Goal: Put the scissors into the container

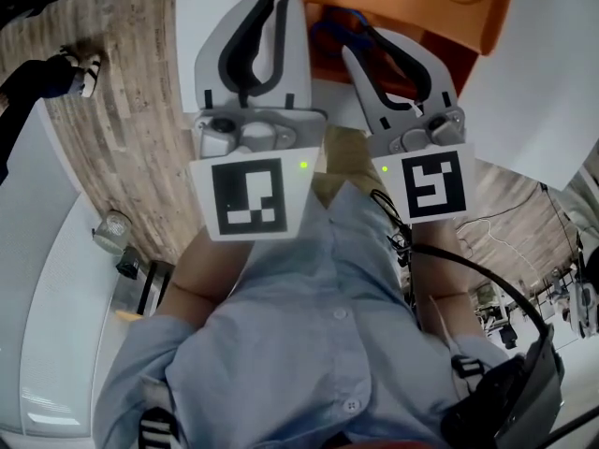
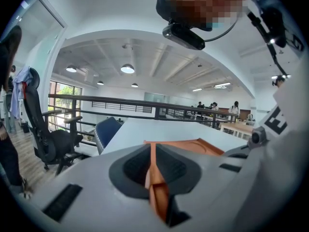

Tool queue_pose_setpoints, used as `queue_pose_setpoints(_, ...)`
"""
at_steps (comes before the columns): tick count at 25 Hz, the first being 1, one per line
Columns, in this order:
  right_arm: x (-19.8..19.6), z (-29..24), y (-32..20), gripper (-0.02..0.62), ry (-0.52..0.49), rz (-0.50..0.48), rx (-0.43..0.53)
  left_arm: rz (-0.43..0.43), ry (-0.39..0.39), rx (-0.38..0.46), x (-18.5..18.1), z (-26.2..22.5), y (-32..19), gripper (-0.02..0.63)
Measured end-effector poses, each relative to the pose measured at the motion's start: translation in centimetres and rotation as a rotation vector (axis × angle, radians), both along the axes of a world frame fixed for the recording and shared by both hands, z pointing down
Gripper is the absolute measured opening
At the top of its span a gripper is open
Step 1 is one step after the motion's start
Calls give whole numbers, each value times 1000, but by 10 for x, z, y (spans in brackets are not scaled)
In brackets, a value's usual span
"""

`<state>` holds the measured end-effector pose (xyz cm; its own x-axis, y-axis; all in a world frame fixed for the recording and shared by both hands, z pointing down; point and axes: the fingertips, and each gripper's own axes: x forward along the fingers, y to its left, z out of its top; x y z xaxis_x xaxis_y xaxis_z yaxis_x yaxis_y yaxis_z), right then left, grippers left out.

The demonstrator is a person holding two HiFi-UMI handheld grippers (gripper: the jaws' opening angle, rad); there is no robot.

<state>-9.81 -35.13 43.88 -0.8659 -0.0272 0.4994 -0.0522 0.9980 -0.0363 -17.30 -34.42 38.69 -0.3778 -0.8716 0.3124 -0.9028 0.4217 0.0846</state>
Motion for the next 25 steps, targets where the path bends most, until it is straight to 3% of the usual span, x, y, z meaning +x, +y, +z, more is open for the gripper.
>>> queue_pose_setpoints(10, -9, -72, -11, 68, -203, 99, -56, 33, -100, 110, 5, -63, 0, 38)
queue_pose_setpoints(15, -19, -145, -21, 30, -343, 162, 64, 75, -187, 212, 6, -122, 2, 38)
queue_pose_setpoints(19, -9, -207, -33, 20, -448, 212, 138, 116, -264, 238, 22, -165, -8, 38)
queue_pose_setpoints(25, 0, -264, -39, 12, -549, 244, 251, 125, -317, 353, 34, -216, -17, 38)
